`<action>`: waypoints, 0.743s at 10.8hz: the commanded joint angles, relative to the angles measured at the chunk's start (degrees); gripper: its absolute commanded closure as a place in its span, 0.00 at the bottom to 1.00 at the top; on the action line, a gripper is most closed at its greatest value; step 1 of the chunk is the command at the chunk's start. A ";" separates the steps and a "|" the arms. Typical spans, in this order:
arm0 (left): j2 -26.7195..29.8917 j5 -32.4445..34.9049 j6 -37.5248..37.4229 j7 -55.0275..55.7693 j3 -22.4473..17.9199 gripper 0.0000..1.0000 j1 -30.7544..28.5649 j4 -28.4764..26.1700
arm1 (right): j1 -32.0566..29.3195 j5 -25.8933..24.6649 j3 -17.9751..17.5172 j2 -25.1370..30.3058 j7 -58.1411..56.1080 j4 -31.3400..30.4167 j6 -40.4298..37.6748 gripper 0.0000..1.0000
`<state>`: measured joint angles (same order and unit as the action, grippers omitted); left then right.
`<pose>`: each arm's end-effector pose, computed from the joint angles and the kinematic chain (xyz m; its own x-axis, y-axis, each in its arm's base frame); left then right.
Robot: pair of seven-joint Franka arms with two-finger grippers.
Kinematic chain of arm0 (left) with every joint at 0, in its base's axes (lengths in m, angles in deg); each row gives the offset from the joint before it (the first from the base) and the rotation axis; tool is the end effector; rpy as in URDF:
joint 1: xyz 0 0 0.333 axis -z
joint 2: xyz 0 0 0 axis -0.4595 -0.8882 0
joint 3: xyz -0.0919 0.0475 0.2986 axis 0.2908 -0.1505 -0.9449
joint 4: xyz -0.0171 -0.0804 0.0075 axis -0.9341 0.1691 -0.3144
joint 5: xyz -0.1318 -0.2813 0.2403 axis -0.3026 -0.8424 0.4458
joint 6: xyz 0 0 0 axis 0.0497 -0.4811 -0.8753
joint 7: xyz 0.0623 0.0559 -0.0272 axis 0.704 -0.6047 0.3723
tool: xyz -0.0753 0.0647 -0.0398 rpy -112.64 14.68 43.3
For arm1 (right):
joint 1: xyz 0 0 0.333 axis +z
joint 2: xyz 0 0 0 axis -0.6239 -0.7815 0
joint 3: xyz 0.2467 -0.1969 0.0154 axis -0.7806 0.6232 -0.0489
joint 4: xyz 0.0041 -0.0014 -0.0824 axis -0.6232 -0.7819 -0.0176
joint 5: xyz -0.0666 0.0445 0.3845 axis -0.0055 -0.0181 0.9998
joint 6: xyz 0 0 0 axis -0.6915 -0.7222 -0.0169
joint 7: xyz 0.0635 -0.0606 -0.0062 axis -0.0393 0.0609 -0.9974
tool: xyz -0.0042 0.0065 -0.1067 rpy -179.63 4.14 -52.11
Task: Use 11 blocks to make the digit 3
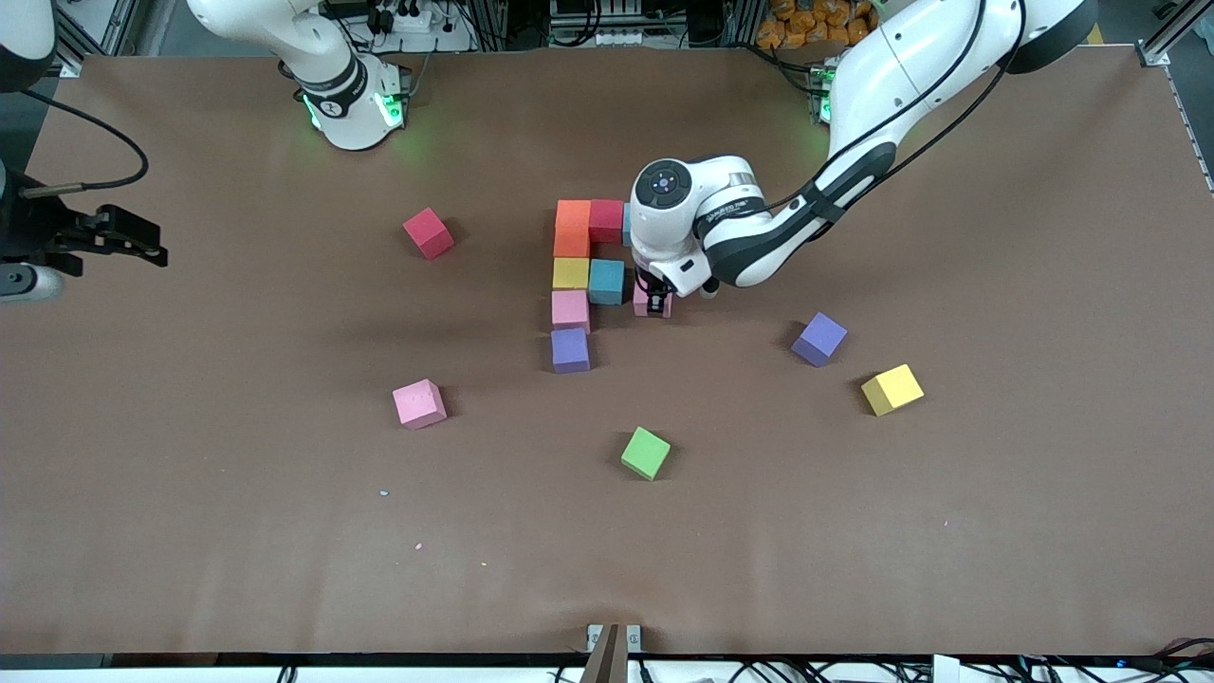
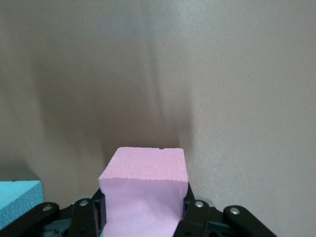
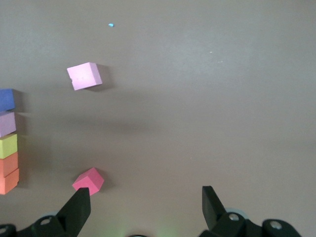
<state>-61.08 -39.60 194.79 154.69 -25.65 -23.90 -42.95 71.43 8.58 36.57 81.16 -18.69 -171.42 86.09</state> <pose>0.4072 -0.4593 0.2078 0.1111 0.9938 0.0023 0.9938 -0.1111 -0.0110 0.5675 -0.0016 0.6087 0.9836 0.1346 -0.1204 0.1332 -0.9909 -0.0197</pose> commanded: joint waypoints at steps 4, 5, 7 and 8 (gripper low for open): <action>1.54 2.64 1.35 11.09 0.10 1.00 0.94 -1.95 | -20.31 0.04 -22.43 7.97 0.35 -6.34 -0.54 0.00; 1.54 2.64 1.35 11.44 0.10 1.00 0.94 -2.04 | -23.91 0.04 -26.04 8.24 0.27 -6.61 -0.71 0.00; 1.45 2.64 1.35 11.80 0.10 1.00 1.37 -2.21 | -29.64 0.04 -31.94 8.85 0.35 -6.61 -0.89 0.00; 1.45 2.64 1.44 12.49 0.10 1.00 1.37 -2.30 | -30.01 0.04 -32.14 8.85 0.35 -6.61 -0.80 0.00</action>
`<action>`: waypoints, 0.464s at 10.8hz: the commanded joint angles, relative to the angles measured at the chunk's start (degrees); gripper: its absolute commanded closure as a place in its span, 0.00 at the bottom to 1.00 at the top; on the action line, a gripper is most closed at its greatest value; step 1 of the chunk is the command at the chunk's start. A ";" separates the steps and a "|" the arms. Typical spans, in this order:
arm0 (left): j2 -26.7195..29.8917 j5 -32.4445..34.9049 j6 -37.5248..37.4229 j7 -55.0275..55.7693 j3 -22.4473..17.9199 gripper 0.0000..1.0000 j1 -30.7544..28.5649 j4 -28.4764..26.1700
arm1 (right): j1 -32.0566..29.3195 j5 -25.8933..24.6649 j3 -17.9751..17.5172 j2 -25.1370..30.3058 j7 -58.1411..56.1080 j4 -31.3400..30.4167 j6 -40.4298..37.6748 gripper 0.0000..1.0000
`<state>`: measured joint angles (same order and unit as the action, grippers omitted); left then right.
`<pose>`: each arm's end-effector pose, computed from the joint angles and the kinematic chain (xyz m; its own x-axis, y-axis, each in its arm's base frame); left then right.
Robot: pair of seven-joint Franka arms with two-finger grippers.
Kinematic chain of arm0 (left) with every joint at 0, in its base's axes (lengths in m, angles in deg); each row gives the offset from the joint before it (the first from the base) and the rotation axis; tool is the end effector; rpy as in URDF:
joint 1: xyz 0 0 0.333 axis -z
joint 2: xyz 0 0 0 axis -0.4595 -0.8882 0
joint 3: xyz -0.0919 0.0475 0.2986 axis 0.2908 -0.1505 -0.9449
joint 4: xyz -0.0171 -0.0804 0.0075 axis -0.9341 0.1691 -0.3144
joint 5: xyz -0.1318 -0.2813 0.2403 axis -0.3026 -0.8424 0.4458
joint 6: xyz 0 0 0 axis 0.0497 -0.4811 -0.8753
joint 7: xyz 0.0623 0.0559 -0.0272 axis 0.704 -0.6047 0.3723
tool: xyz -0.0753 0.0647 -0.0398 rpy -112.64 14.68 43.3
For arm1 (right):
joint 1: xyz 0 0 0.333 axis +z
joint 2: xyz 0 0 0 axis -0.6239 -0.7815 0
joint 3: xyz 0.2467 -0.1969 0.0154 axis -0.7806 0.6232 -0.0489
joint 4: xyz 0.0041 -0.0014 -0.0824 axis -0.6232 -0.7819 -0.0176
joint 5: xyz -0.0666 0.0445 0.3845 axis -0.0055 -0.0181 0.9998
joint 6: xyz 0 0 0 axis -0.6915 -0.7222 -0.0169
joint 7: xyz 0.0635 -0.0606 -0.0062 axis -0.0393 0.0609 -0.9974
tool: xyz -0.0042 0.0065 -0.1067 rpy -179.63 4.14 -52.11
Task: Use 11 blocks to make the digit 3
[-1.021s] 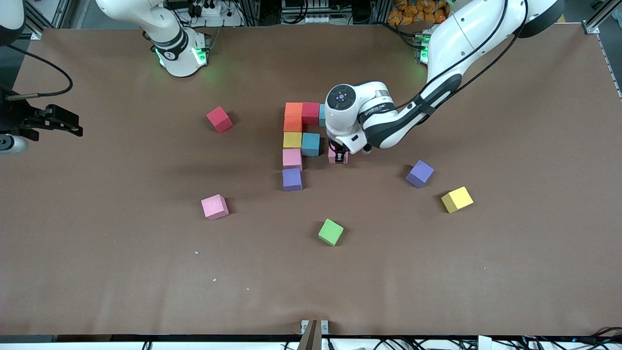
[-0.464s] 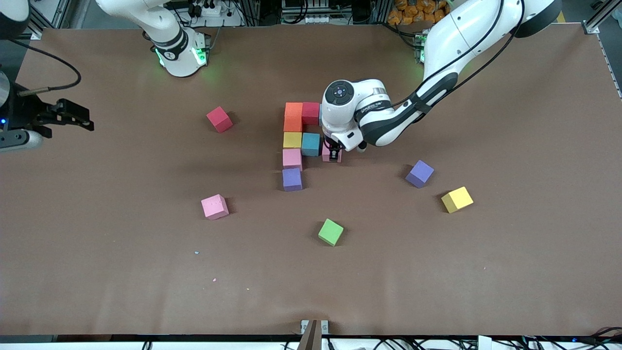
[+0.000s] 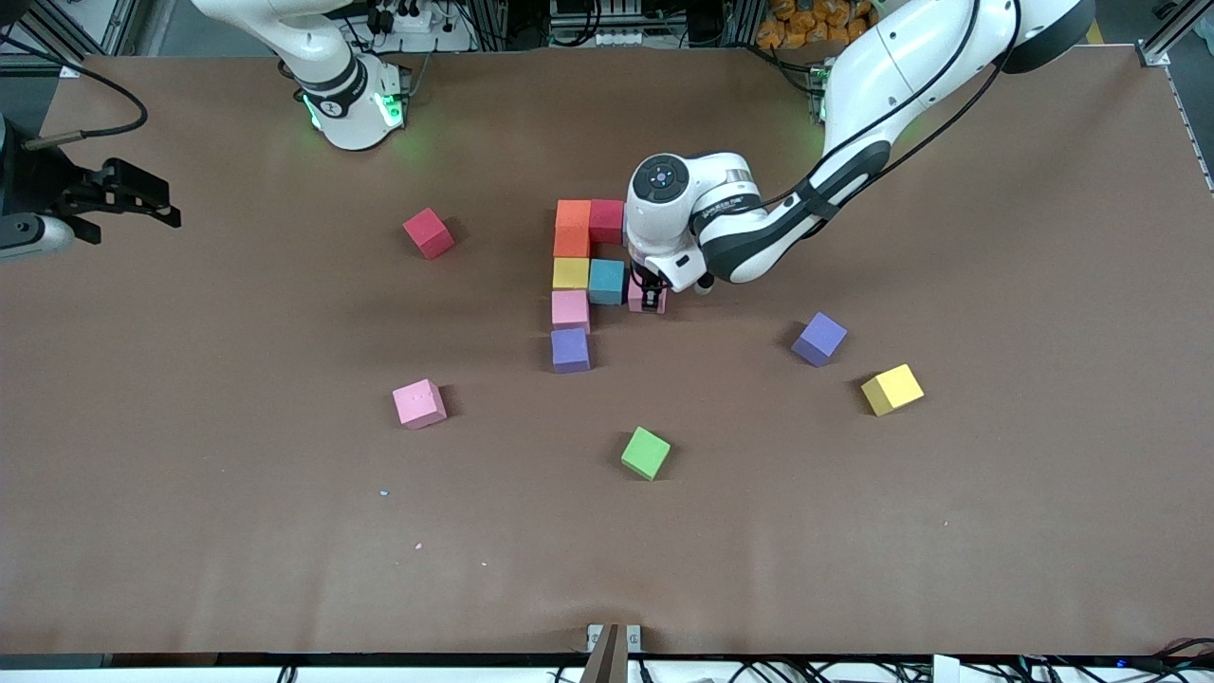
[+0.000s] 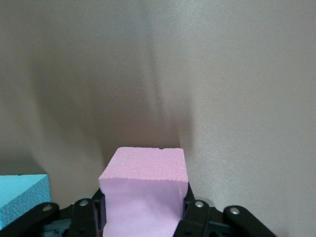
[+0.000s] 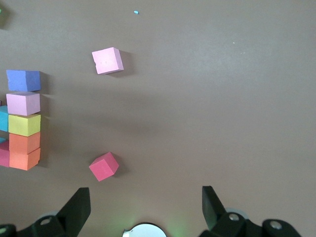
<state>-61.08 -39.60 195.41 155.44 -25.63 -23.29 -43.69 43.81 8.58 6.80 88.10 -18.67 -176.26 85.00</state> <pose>0.3973 -0.4634 0.2046 0.1152 0.9933 -0.0011 0.9932 -0.1152 -0.0160 0.5335 0.0013 0.6256 0.9780 0.1768 -0.1109 0.1684 -0.9823 -0.0817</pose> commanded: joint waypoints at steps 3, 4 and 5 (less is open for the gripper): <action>1.36 2.64 1.61 13.16 0.08 1.00 0.77 -1.47 | -2.40 -0.75 -2.11 2.00 -0.02 -0.98 1.95 0.00; 1.28 2.64 1.70 13.25 0.08 1.00 0.77 -1.47 | -2.40 -0.83 -2.02 2.09 -0.02 -0.46 2.05 0.00; 1.02 2.55 1.79 13.25 0.08 1.00 0.77 -1.47 | -2.40 -1.36 -1.93 2.00 0.07 0.51 2.74 0.00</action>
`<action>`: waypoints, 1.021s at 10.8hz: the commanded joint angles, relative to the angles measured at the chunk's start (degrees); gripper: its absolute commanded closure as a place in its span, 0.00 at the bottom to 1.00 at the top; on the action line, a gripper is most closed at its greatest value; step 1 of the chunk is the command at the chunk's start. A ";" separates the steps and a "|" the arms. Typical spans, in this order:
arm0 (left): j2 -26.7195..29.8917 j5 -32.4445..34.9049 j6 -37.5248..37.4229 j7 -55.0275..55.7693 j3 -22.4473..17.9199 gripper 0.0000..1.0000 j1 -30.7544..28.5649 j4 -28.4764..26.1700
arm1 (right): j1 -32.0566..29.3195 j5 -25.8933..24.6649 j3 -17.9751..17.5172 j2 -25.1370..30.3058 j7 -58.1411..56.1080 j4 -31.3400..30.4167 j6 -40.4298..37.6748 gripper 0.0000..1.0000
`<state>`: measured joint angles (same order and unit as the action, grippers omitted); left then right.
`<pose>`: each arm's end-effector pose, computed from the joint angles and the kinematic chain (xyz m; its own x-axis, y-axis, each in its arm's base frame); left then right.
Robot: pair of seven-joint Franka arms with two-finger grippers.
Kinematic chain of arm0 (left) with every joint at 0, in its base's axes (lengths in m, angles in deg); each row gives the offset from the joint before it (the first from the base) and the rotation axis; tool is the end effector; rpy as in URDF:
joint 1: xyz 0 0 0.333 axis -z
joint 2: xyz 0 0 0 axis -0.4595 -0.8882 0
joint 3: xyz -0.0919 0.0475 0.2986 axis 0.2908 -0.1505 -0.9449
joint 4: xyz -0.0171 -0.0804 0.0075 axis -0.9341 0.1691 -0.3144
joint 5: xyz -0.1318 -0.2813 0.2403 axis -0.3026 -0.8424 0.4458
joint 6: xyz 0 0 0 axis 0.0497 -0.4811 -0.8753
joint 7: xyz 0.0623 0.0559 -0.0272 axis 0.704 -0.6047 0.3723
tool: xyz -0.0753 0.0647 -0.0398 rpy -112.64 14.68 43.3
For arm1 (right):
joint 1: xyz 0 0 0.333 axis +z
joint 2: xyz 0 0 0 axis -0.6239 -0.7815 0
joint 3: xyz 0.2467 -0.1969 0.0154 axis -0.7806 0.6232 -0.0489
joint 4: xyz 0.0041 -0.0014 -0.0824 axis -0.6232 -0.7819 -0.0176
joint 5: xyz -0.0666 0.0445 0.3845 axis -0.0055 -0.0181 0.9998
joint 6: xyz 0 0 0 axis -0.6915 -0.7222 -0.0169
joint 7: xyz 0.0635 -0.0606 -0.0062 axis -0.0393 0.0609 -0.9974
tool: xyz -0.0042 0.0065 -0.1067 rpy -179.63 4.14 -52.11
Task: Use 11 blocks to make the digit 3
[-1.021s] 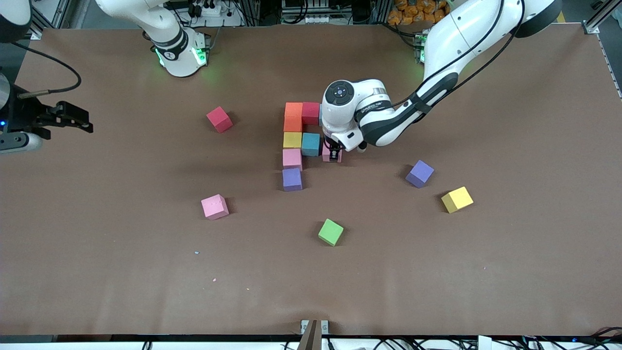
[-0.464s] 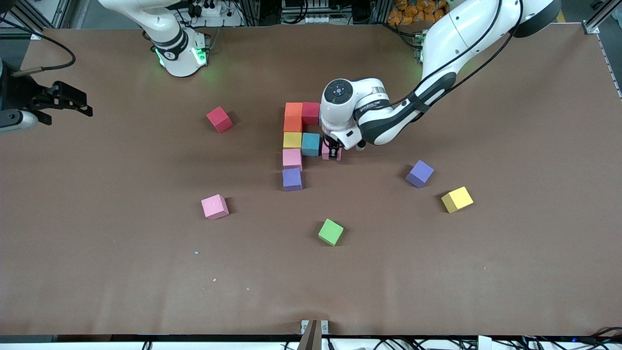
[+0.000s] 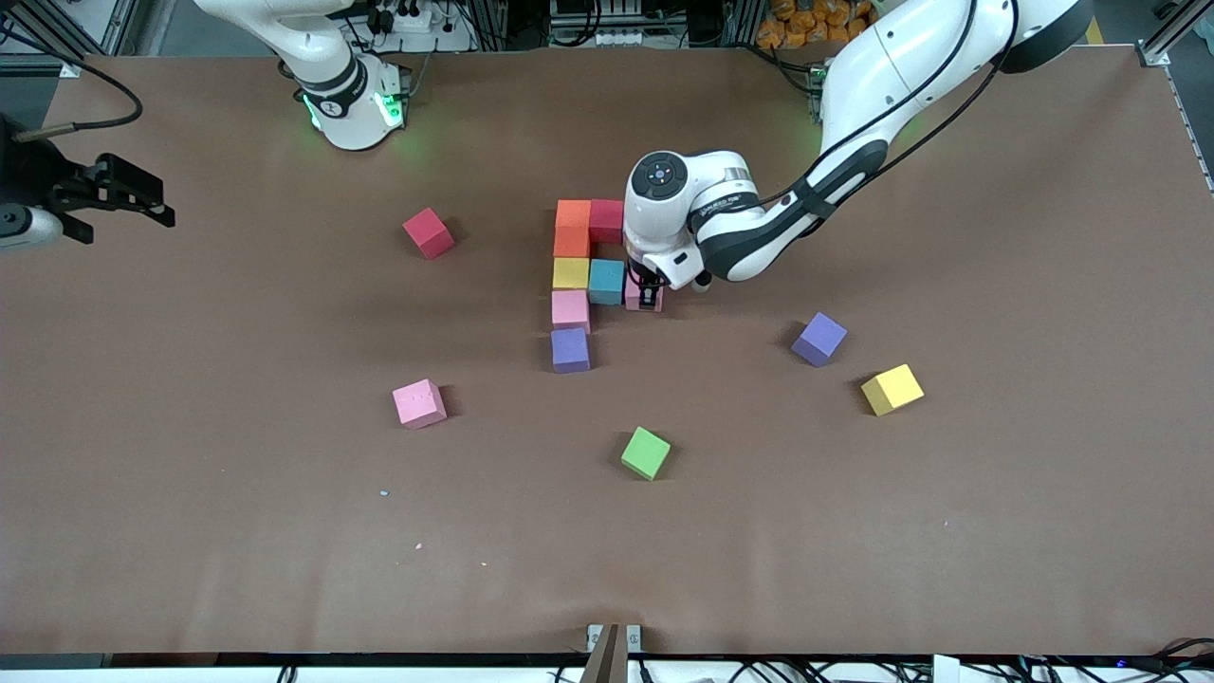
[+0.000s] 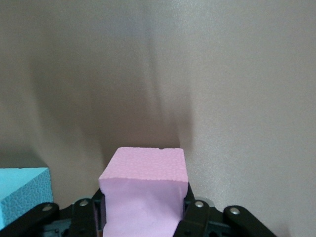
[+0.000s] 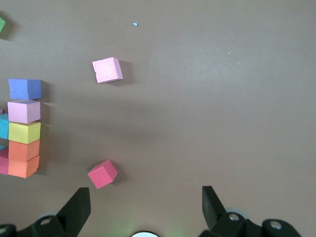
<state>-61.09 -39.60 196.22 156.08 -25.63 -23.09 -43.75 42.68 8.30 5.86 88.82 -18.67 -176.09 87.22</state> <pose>0.3957 -0.4661 0.2055 0.1079 0.9941 -0.0136 0.9941 -0.1080 -0.0119 0.5343 -0.0015 0.6366 0.9836 0.1708 -0.0586 0.1668 -0.9836 -0.0681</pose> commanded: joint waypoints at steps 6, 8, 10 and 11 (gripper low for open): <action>0.23 2.37 2.12 13.93 0.00 1.00 0.56 -1.33 | -0.57 -5.64 -1.52 1.27 0.86 0.52 4.22 0.00; 0.31 2.28 2.12 14.37 -0.01 1.00 0.57 -1.33 | -0.65 -5.38 -1.25 1.36 0.95 1.83 2.56 0.00; 0.14 2.11 2.12 14.45 -0.01 1.00 0.56 -1.24 | -1.27 -5.82 -0.99 1.19 1.04 3.07 1.76 0.00; 0.05 2.02 2.12 14.45 -0.01 1.00 0.65 -1.15 | -1.70 -5.82 -0.73 1.36 1.12 3.07 2.11 0.00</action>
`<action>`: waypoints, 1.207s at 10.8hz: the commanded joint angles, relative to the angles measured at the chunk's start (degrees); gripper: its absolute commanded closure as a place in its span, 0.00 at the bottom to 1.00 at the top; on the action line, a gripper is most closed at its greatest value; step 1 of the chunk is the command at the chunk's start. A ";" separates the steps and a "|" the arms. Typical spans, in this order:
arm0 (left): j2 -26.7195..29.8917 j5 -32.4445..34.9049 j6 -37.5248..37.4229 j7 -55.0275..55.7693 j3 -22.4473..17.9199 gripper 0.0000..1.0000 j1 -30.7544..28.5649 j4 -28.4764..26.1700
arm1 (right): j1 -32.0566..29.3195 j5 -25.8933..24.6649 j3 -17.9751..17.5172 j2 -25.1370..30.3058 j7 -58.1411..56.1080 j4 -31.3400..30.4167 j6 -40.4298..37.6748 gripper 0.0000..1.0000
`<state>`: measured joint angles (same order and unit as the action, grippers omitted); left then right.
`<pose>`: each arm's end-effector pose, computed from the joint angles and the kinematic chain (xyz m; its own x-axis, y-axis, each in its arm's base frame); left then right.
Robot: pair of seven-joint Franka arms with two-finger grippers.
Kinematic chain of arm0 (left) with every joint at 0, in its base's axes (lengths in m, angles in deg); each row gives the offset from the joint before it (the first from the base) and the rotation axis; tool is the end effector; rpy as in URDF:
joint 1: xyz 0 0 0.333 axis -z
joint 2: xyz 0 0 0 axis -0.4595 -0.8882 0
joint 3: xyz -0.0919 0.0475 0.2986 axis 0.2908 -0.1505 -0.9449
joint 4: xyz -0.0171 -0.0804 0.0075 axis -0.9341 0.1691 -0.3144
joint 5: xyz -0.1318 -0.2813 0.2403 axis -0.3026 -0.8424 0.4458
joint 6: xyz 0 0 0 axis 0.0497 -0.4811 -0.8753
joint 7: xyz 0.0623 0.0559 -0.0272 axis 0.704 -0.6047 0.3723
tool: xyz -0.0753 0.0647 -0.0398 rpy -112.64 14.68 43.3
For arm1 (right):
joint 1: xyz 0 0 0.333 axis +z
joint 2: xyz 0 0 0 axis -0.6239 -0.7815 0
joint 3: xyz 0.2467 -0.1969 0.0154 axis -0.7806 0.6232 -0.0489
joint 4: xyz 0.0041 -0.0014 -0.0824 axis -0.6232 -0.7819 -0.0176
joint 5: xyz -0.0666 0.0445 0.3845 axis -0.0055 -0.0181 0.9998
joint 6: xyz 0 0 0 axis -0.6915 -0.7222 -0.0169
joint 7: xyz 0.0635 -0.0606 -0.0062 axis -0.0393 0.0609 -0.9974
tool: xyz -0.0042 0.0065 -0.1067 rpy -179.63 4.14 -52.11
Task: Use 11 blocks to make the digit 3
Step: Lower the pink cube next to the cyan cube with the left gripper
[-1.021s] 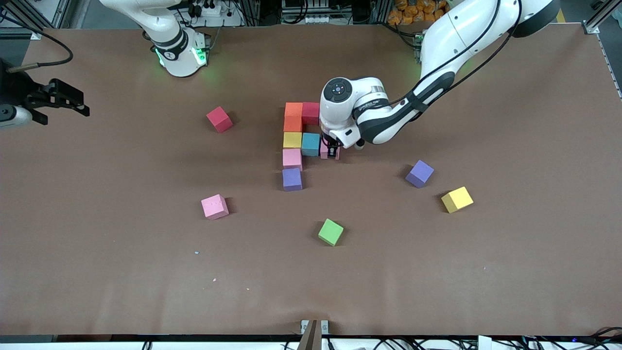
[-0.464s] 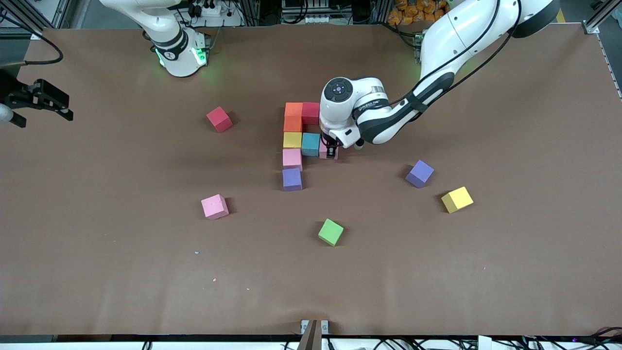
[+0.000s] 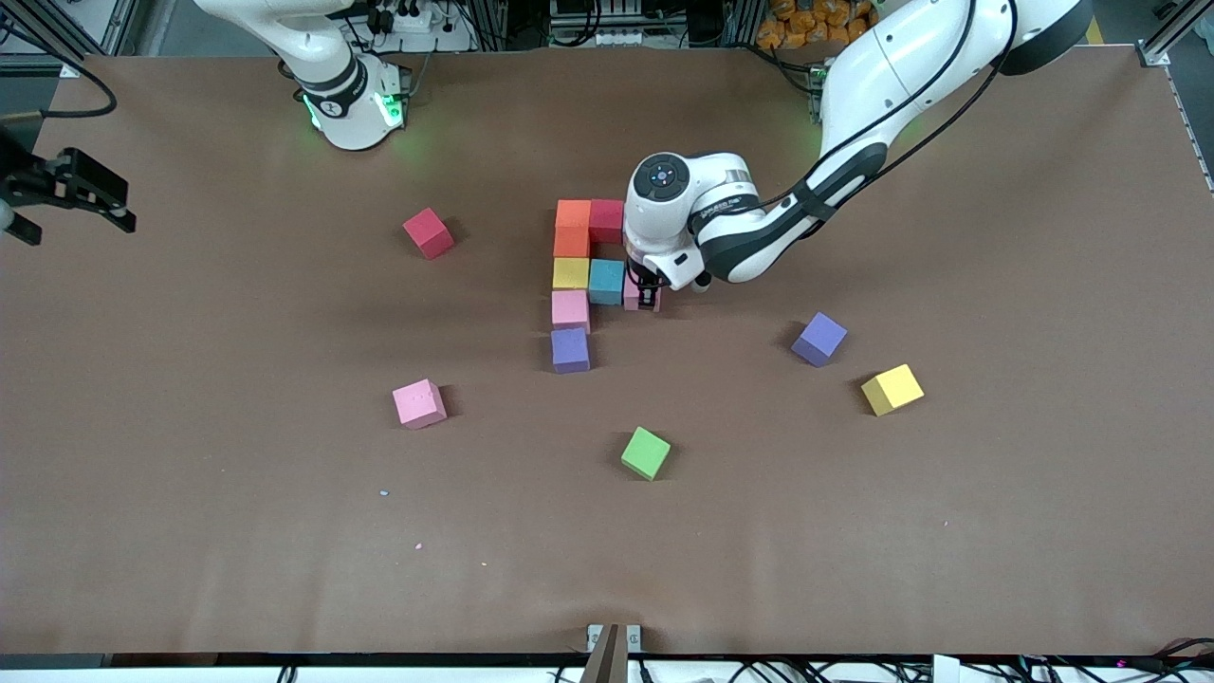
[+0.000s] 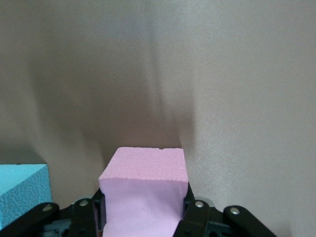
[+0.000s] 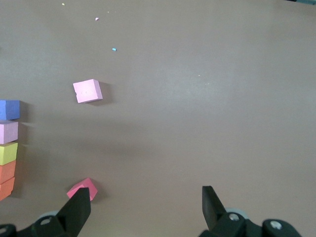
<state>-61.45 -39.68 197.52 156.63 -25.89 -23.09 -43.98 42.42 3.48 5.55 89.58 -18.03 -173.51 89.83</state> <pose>0.3955 -0.4661 0.2022 0.0955 0.9950 -0.0301 0.9953 -0.0959 -0.0144 0.5348 -0.0110 0.6683 0.9878 0.1528 0.0289 0.1519 -0.9879 0.0318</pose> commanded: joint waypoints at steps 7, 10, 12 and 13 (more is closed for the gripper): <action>-0.11 1.66 0.82 15.13 0.17 0.96 1.00 -0.57 | -2.15 -1.09 -0.85 1.13 0.39 0.14 0.03 0.00; -0.20 1.66 0.82 15.31 0.17 0.81 1.09 -0.48 | -2.24 -1.09 -0.68 0.95 0.39 0.40 0.20 0.00; -0.20 1.66 0.82 15.40 0.08 0.71 1.09 -0.48 | -2.50 -1.18 -0.50 0.61 0.39 0.40 1.78 0.00; -0.29 1.66 0.82 15.31 0.08 0.55 1.18 -0.57 | -3.20 -1.18 -0.59 0.69 0.39 0.31 1.44 0.00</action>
<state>-61.76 -39.99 197.82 157.26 -25.92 -23.00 -43.97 40.90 3.08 5.70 89.87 -17.99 -173.03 91.12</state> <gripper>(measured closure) 0.445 0.000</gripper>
